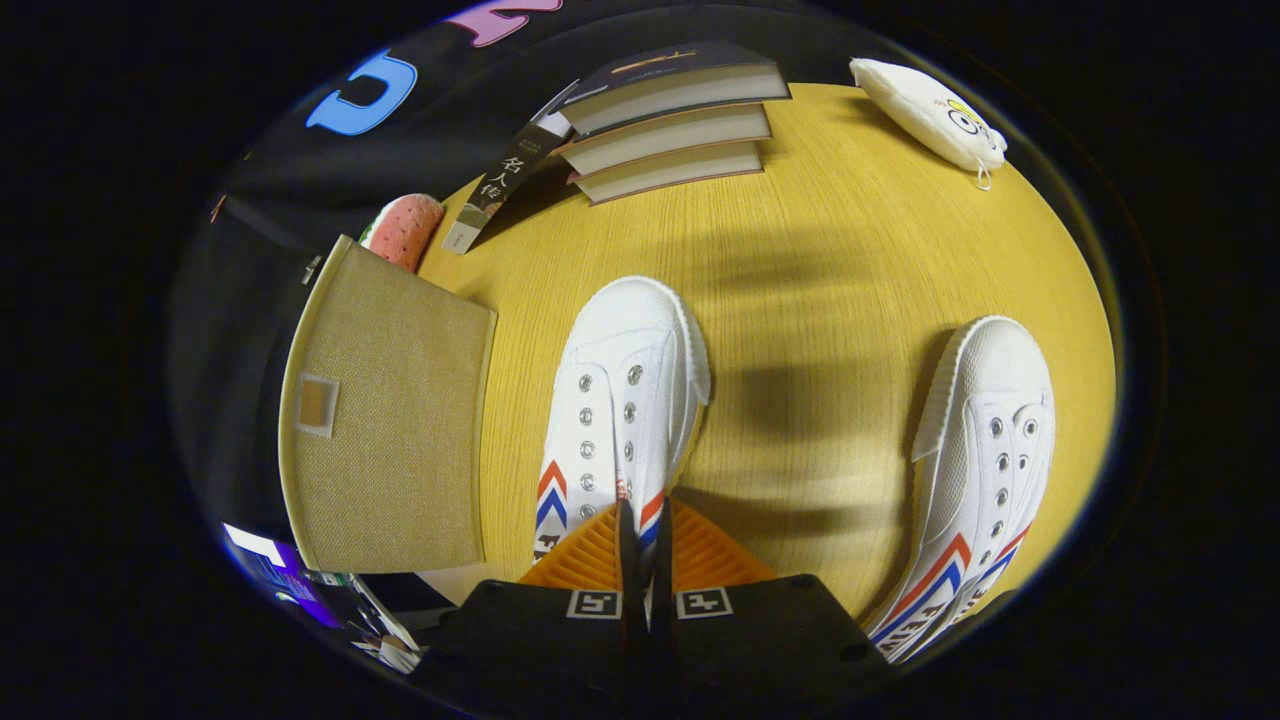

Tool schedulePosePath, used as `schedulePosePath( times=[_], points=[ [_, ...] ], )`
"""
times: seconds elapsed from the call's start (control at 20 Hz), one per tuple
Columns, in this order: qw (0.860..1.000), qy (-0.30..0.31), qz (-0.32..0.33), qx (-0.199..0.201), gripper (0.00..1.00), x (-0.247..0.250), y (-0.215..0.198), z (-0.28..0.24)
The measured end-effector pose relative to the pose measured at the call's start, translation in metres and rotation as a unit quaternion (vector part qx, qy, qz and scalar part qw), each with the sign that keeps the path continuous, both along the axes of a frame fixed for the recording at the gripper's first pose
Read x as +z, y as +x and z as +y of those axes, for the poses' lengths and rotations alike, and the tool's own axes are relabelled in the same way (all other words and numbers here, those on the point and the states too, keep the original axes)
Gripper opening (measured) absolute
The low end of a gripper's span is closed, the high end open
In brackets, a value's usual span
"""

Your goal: Open the storage box then place both shoes into the box .Put the left shoe in first, then the right shoe, with the right side of both shoes facing outward in a uniform manner.

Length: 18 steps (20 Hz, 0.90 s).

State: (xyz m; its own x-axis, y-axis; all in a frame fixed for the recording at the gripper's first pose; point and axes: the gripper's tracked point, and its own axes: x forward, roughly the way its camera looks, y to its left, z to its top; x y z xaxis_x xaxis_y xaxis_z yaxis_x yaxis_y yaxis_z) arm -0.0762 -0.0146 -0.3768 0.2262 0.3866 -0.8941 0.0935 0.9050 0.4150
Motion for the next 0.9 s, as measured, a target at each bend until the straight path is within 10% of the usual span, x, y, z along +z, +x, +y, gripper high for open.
schedulePosePath(
  times=[0.9],
  points=[
    [0.991,0.019,-0.073,-0.111,0.05,0.102,0.005,0.005]
  ],
)
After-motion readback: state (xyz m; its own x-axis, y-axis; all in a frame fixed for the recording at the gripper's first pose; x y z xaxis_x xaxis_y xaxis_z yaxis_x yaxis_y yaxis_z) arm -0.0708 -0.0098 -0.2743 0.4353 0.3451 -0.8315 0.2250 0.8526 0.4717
